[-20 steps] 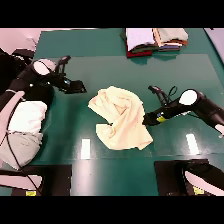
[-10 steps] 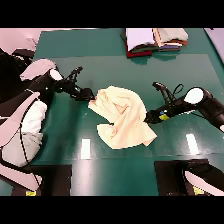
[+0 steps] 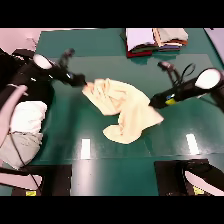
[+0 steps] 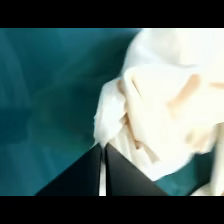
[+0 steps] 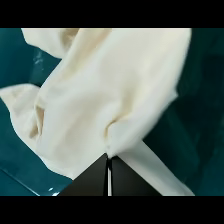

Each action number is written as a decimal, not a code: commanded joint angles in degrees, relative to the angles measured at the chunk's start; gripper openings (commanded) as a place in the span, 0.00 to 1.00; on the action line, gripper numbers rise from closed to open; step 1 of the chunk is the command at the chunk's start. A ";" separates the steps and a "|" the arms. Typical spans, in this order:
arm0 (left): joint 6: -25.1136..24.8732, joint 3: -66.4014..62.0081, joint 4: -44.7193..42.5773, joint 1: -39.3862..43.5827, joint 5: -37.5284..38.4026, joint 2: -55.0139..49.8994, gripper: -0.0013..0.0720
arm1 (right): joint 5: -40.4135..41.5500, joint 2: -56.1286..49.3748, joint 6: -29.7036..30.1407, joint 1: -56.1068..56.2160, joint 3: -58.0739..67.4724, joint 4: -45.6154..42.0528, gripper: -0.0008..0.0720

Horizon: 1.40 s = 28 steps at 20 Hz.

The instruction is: Fold the shirts.

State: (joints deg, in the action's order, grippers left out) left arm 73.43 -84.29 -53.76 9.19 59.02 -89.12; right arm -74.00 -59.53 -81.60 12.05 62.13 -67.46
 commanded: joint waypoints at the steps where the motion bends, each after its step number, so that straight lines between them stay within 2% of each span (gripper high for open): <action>1: -0.04 -9.31 -1.36 -4.57 -0.52 10.95 0.05 | -4.31 1.86 -0.24 0.00 12.98 -10.67 0.03; 5: -0.07 -19.91 -7.65 -8.07 -0.48 27.04 0.05 | -4.66 7.80 -1.57 0.00 27.23 -19.47 0.03; 7: -0.07 -23.02 -10.78 -8.07 -0.44 34.49 0.05 | -5.64 10.49 -1.95 0.00 32.96 -20.85 0.03; 10: -0.46 -24.52 -10.99 -8.07 -1.46 43.98 0.05 | -7.17 12.76 -2.43 0.00 40.02 -21.18 0.03; 14: -0.42 -25.00 -14.80 -8.07 -3.52 50.34 0.05 | -10.25 11.41 -2.43 0.00 49.77 -21.53 0.03; 16: 0.74 -25.16 -18.71 -8.07 -1.86 49.77 0.05 | -13.22 8.46 -3.50 0.00 55.30 -24.33 0.03; 19: 3.06 -24.15 -23.02 -8.07 4.92 44.72 0.05 | -17.33 3.87 -4.33 0.00 57.42 -25.53 0.03; 23: 4.35 -13.92 -22.40 -8.04 7.61 31.21 0.05 | -18.53 -3.52 -4.37 0.00 46.62 -25.55 0.03; 28: 4.13 -2.99 -17.99 -8.07 4.87 10.56 0.05 | -15.87 -19.71 -2.56 0.00 34.36 -25.05 0.03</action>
State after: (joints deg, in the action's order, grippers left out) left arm 77.28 -92.33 -73.78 1.13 64.95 -68.34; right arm -91.15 -70.94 -85.71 12.05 102.41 -92.75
